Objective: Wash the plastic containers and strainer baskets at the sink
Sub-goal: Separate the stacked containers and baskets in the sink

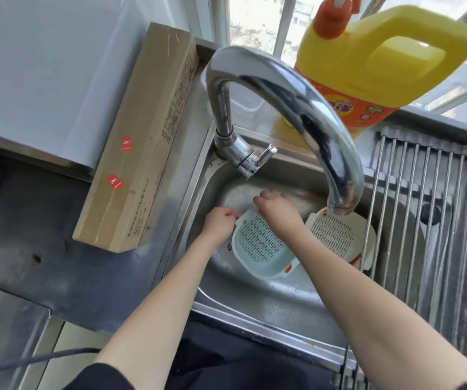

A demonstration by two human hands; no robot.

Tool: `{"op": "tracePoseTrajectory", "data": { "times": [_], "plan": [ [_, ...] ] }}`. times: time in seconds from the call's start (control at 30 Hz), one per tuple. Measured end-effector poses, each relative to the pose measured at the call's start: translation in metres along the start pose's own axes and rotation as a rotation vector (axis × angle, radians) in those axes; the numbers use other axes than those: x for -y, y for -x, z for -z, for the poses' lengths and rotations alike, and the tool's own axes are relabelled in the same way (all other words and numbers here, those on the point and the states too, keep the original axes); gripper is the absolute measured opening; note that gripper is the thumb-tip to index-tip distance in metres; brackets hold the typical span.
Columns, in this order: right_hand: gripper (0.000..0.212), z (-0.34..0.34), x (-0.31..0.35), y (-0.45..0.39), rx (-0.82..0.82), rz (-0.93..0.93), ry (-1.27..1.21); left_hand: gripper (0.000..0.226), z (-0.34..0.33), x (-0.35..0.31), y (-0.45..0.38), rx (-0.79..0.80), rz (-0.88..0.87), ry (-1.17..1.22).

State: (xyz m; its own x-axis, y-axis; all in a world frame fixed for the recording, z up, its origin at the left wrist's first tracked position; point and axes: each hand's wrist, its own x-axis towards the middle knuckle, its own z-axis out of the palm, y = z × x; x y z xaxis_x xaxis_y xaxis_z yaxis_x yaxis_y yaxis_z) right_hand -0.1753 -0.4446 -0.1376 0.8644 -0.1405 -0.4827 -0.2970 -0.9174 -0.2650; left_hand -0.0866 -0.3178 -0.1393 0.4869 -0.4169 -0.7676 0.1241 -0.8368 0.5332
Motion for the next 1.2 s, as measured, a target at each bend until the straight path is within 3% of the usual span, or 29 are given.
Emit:
{"op": "tracePoseTrajectory", "data": {
  "times": [0.1,0.13,0.2,0.33,0.5,0.67,0.83,1.0,1.07,1.13,1.2],
  "plan": [
    [0.018,0.003,0.001,0.006,-0.092,0.13,0.08,0.026,-0.001,0.002,-0.003,-0.007,-0.005,0.053],
    [0.026,0.004,0.003,0.011,-0.098,0.161,0.084,0.023,0.0,0.003,-0.005,-0.014,-0.006,0.079],
    [0.042,0.006,0.001,0.022,-0.112,0.133,0.088,0.022,0.005,0.004,-0.003,0.011,-0.025,0.104],
    [0.054,-0.002,0.0,0.048,-0.136,0.111,0.03,0.006,0.014,-0.004,0.013,0.14,-0.136,0.045],
    [0.061,-0.019,0.015,0.072,-0.243,0.069,-0.067,0.009,0.016,-0.004,0.026,0.144,-0.184,-0.012],
    [0.049,-0.02,0.027,0.077,-0.33,0.093,-0.112,0.009,0.024,0.004,0.035,0.173,-0.247,-0.053],
    [0.044,-0.017,0.032,0.084,-0.319,0.146,-0.005,0.015,0.031,-0.002,0.043,0.197,-0.315,-0.222],
    [0.031,-0.021,0.036,0.086,-0.441,0.177,0.117,0.011,0.023,-0.007,0.057,0.052,-0.395,-0.452],
    [0.016,-0.019,0.038,0.084,-0.566,0.143,0.161,0.012,0.021,-0.007,0.06,0.001,-0.394,-0.444],
    [0.017,-0.014,0.04,0.085,-0.676,0.136,0.167,0.009,0.024,-0.006,0.06,-0.062,-0.376,-0.408],
    [0.015,-0.008,0.04,0.091,-0.679,0.133,0.169,0.009,0.032,-0.003,0.057,-0.132,-0.35,-0.363]
  ]
}}
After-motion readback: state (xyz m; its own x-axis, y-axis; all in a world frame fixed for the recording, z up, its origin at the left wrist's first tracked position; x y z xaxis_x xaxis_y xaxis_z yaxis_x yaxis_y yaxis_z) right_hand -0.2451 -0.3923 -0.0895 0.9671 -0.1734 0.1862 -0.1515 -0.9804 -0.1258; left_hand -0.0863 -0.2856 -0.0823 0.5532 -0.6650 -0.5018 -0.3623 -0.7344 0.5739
